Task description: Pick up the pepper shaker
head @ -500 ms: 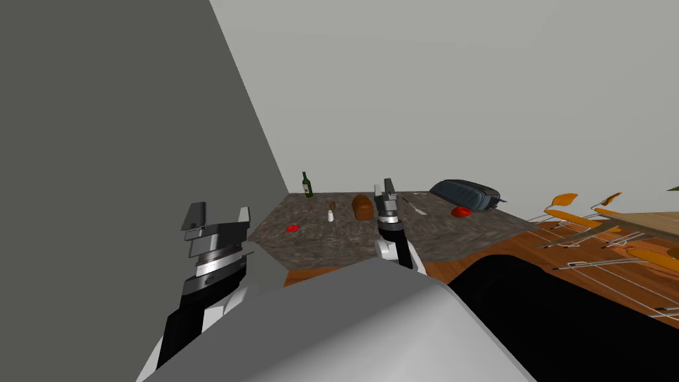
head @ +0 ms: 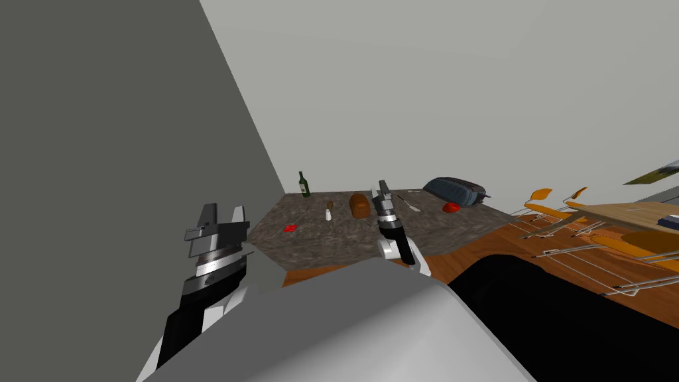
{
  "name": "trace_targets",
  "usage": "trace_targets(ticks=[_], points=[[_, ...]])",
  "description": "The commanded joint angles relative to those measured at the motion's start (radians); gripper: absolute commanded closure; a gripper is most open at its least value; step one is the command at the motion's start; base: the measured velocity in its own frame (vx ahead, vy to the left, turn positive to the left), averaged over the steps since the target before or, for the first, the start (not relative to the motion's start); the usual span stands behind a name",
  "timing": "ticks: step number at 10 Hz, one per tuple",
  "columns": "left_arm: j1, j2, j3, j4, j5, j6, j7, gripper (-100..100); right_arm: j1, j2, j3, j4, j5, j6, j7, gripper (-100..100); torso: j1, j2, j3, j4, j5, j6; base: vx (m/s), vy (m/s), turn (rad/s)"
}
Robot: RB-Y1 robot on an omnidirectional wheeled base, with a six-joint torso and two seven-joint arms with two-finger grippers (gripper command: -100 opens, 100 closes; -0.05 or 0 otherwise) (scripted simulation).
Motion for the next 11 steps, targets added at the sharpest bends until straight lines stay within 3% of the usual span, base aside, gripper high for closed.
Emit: trace_targets(ticks=[1, 2, 3, 9, 11], points=[[0.000, 0.000, 0.000, 0.000, 0.000, 0.000, 0.000, 0, -0.011, -0.031, -0.020, 0.033, -0.009, 0.043, -0.032, -100, 0.000, 0.000, 0.000, 0.000, 0.000, 0.000, -0.059, 0.008, -0.125], [0.000, 0.000, 0.000, 0.000, 0.000, 0.000, 0.000, 0, -0.017, -0.045, -0.031, 0.050, -0.014, 0.075, -0.052, -100, 0.000, 0.001, 0.000, 0.000, 0.000, 0.000, -0.077, 0.010, -0.145], [0.000, 0.000, 0.000, 0.000, 0.000, 0.000, 0.000, 0, -0.017, -0.045, -0.031, 0.050, -0.014, 0.077, -0.052, -100, 0.000, 0.002, 0.001, 0.000, 0.000, 0.000, -0.050, 0.002, -0.037], [0.000, 0.000, 0.000, 0.000, 0.000, 0.000, 0.000, 0, -0.061, -0.083, -0.092, 0.149, -0.046, 0.266, -0.177, -100, 0.000, 0.001, 0.001, 0.000, 0.000, 0.000, -0.061, 0.003, -0.124], [0.000, 0.000, 0.000, 0.000, 0.000, 0.000, 0.000, 0, -0.061, -0.083, -0.092, 0.149, -0.046, 0.290, -0.177, -100, 0.001, 0.000, 0.000, 0.000, 0.000, 0.000, -0.036, 0.005, -0.023]])
